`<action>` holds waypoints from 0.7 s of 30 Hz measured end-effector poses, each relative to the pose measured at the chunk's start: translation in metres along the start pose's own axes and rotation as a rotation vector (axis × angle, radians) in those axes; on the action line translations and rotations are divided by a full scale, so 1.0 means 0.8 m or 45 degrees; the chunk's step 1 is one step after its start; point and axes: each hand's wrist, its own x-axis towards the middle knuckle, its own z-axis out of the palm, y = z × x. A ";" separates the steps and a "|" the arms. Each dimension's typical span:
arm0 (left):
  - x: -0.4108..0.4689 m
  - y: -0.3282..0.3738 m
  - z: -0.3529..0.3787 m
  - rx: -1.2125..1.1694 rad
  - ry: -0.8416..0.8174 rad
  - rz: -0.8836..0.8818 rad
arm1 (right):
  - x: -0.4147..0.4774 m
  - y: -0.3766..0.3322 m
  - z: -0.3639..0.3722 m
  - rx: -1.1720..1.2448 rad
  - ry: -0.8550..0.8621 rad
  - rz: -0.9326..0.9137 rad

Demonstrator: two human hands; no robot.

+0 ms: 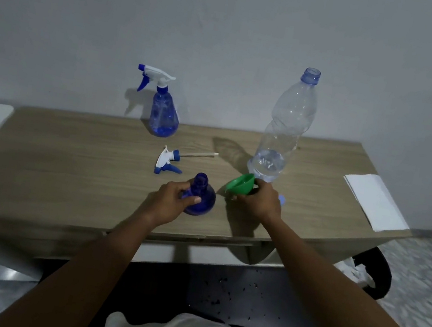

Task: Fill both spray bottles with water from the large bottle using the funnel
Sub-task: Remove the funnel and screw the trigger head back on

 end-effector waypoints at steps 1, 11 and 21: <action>0.001 -0.001 0.000 -0.002 -0.001 0.001 | -0.001 -0.003 0.003 -0.017 0.006 0.002; 0.004 -0.006 -0.004 0.015 -0.001 0.031 | 0.002 -0.008 0.028 -0.083 0.016 0.031; 0.000 0.002 -0.001 0.034 0.024 0.031 | 0.003 -0.008 0.028 -0.110 -0.006 0.035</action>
